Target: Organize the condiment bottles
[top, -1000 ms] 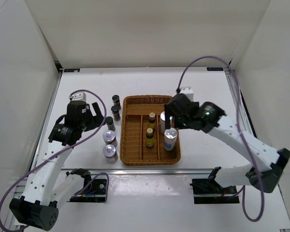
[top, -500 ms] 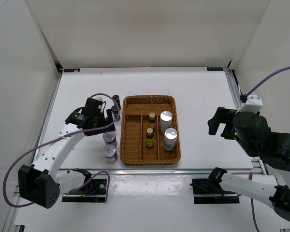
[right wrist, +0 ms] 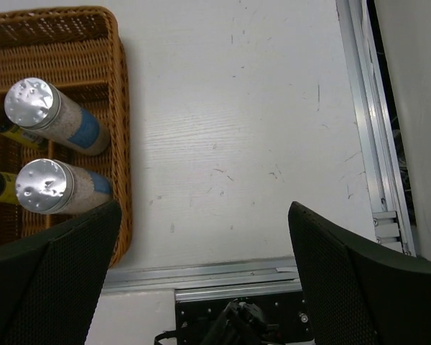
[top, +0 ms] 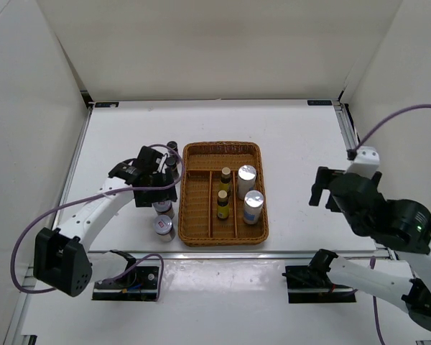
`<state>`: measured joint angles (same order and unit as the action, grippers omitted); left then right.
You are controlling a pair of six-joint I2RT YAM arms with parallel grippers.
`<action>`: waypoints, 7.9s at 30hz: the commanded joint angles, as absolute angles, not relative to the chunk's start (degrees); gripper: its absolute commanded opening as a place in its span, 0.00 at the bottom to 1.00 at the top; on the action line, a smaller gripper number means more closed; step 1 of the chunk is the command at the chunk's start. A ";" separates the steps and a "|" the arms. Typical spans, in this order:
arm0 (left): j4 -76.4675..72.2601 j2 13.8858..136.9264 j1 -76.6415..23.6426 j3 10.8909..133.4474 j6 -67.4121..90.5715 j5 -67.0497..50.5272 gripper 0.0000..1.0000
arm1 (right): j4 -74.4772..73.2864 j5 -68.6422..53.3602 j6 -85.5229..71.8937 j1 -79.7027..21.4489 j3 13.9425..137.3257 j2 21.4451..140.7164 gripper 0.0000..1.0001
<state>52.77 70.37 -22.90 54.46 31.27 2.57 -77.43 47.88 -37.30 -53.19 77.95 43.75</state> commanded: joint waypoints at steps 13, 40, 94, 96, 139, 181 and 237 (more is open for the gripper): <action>54.22 73.40 -23.55 55.80 32.52 2.99 0.46 | -80.51 48.87 -34.46 -53.35 76.03 37.80 1.00; 48.26 82.78 -33.84 82.18 32.43 6.94 0.11 | -74.79 48.25 -35.24 -53.35 67.41 34.01 1.00; 58.89 55.46 -36.65 47.91 48.60 11.60 1.00 | -72.69 47.72 -33.66 -53.35 66.36 35.77 1.00; 58.89 55.46 -37.35 46.68 50.00 11.60 1.00 | -72.69 47.72 -33.66 -53.35 66.36 35.77 1.00; 50.98 77.78 -49.04 65.92 47.64 15.03 0.12 | -72.69 47.72 -33.66 -53.35 66.36 37.88 1.00; 59.41 117.68 -16.09 113.91 21.36 5.01 0.98 | -71.63 46.67 -32.52 -53.35 65.83 36.83 1.00; 57.04 132.00 -39.81 141.94 20.04 3.87 0.11 | -71.63 46.67 -32.52 -53.35 65.83 35.77 1.00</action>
<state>56.97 133.40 -39.42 139.85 20.14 2.74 -73.14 46.06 -32.62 -53.17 65.82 36.32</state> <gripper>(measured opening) 0.546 0.998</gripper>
